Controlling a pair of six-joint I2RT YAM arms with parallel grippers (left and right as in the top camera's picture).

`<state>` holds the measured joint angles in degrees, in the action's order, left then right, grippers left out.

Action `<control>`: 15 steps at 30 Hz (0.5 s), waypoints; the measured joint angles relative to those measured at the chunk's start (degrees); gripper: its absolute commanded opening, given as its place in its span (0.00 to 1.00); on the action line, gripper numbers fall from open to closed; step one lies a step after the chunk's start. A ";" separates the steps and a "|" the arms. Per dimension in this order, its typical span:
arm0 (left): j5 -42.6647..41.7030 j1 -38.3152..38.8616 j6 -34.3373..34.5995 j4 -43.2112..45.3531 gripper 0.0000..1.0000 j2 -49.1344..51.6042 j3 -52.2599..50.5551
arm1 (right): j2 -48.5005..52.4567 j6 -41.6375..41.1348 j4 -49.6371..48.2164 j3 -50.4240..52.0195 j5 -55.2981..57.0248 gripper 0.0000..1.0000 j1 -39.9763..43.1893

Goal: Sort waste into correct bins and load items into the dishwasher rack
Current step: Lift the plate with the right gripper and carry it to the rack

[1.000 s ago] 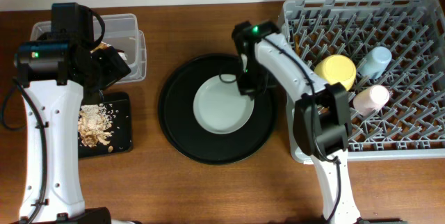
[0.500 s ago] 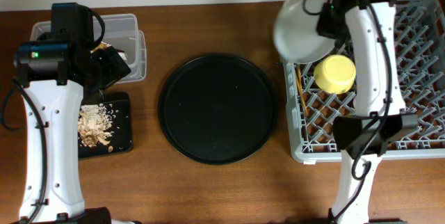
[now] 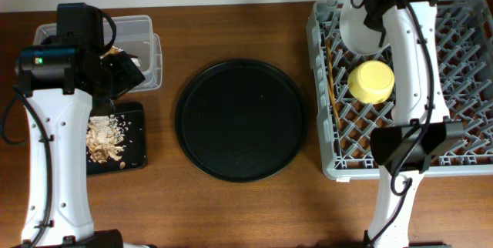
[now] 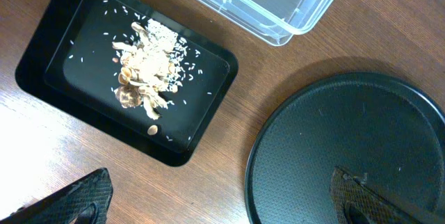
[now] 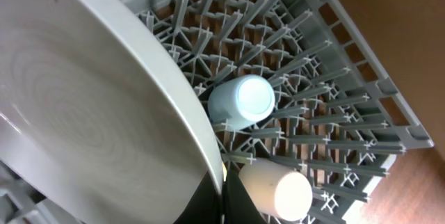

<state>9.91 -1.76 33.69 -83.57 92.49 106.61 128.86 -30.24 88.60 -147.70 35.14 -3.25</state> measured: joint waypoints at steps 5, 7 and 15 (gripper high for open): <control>-0.02 0.00 0.00 0.00 0.99 0.00 0.00 | 0.02 0.00 -4.57 5.86 0.24 0.04 -1.03; 0.00 0.00 0.00 0.00 0.99 0.00 0.00 | 0.02 -0.04 -5.97 7.52 0.35 0.04 -2.12; 0.00 0.00 0.00 0.00 0.99 0.00 0.00 | 0.09 -0.02 -7.32 8.44 0.90 0.04 -6.16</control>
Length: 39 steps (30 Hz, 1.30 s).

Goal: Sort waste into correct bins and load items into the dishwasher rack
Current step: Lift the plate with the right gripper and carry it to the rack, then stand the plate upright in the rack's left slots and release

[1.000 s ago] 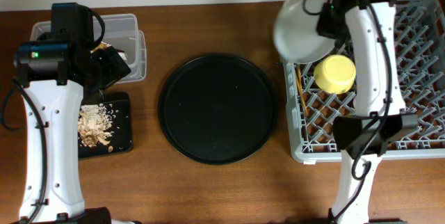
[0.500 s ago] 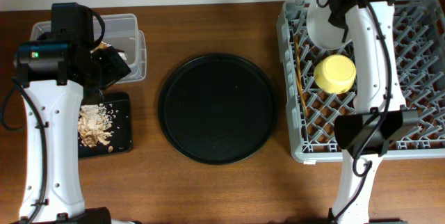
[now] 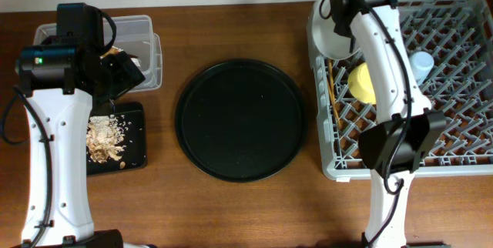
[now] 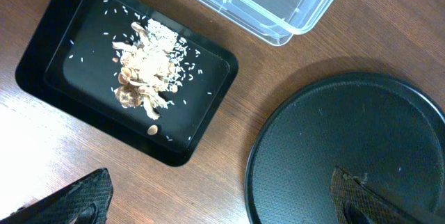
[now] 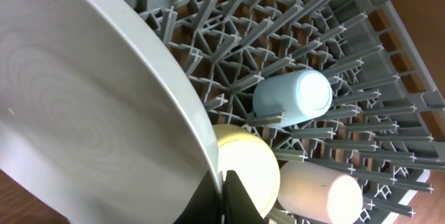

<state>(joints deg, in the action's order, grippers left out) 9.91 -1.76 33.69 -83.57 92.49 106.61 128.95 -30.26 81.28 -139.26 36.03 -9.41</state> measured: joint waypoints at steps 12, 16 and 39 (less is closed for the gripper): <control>0.00 0.00 -0.02 0.00 0.99 0.00 0.00 | 0.00 0.07 -0.68 0.68 6.36 0.04 -0.07; 0.00 0.00 -0.02 0.00 0.99 0.00 0.00 | 0.39 0.07 -2.10 4.61 6.58 0.04 -0.07; 0.00 0.00 0.00 0.00 0.99 0.00 0.00 | -20.06 3.63 -1.18 -0.31 -11.50 0.28 0.76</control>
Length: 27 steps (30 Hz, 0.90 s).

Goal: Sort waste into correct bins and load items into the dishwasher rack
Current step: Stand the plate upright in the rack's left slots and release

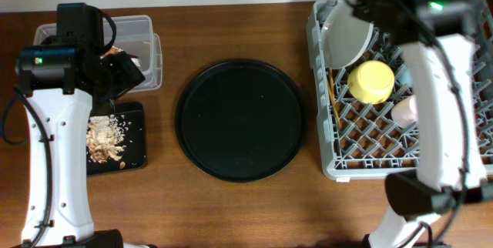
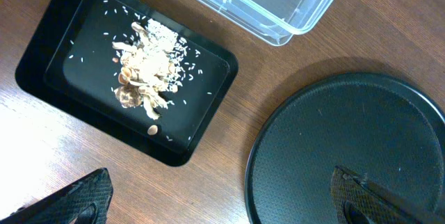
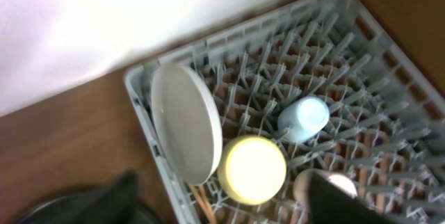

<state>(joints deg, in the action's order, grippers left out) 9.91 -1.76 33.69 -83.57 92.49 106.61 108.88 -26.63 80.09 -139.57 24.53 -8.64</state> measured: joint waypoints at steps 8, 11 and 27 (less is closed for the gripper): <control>0.00 0.00 0.00 0.02 0.99 0.00 0.00 | 6.43 1.14 -0.98 -0.76 -20.57 0.04 17.99; 0.00 0.00 0.00 0.00 0.99 0.00 0.00 | 12.22 3.34 -2.16 -0.70 -31.23 0.04 21.77; 0.00 0.00 0.00 0.00 0.99 0.00 0.00 | 22.45 14.10 -4.48 -0.35 -62.07 0.04 20.55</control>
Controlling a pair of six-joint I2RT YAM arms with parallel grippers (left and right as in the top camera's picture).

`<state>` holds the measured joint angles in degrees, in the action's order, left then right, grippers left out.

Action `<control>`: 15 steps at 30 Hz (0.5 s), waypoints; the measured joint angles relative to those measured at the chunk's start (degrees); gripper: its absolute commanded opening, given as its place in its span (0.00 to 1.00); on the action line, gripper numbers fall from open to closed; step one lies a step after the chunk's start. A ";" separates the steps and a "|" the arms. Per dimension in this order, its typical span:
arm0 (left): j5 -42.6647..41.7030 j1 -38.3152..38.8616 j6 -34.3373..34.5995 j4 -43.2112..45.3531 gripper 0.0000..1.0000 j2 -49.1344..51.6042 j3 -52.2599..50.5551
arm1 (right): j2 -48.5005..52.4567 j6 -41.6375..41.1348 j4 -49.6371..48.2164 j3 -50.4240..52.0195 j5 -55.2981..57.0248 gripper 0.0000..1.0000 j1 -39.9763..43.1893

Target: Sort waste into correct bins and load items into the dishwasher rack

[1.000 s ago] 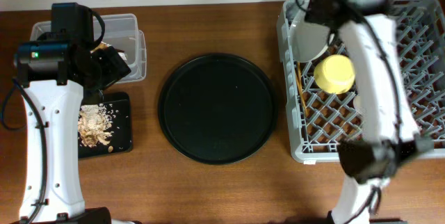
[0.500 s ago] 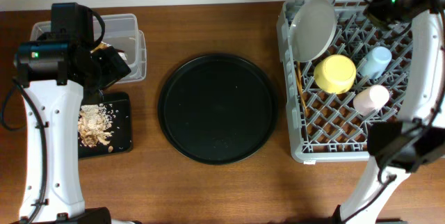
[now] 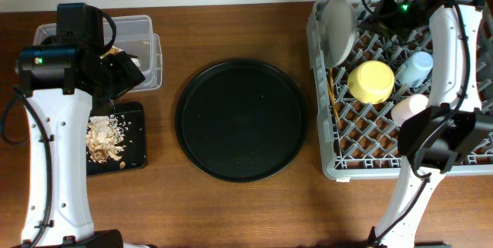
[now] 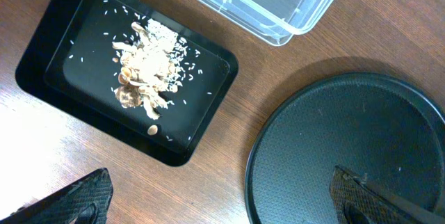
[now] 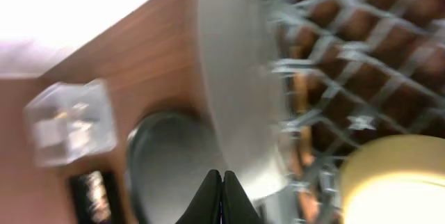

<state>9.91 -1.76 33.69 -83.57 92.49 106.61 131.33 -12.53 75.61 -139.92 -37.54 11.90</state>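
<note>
A white plate [image 3: 339, 26] stands on edge at the back left of the grey dishwasher rack [image 3: 462, 163]. Beside it in the rack are a yellow bowl [image 3: 371, 81], a light blue cup [image 3: 417, 67] and a cream cup [image 3: 408, 108]. My right gripper [image 5: 222, 195] is shut with nothing in it, close by the plate [image 5: 240, 92]; its view is blurred. My left gripper [image 4: 224, 200] hangs open over the table between the black rectangular tray of food scraps [image 4: 128, 64] and the round black tray [image 4: 348, 154].
A clear plastic container [image 3: 132, 46] sits at the back left, behind the scrap tray [image 3: 115, 136]. The round black tray [image 3: 241, 119] lies bare mid-table. Wooden chopsticks [image 3: 331, 82] lie in the rack's left part.
My right gripper was open and high above the rack; now it is shut, empty, and low beside the standing plate. The plate stands a little more upright. The left arm has not moved.
My right gripper held the white plate over the back of the rack, then at the rack's back left corner. Later the plate stood in the rack and the gripper was open above it. Now that gripper is shut beside the plate. The left arm stayed still.
</note>
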 measured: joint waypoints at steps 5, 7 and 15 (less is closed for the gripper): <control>-0.02 0.00 0.00 0.00 0.99 0.00 0.00 | -0.09 2.01 1.90 0.00 -6.12 0.04 0.00; 0.00 0.00 0.00 0.00 0.99 0.00 0.00 | -0.81 2.23 4.24 0.00 -5.90 0.04 0.00; 0.00 0.00 -0.02 0.00 0.99 0.00 0.00 | -18.67 4.17 19.85 0.31 3.93 0.04 0.00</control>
<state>9.91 -1.76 33.67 -83.57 92.49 106.61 112.66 -8.36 95.46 -139.61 -33.61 11.90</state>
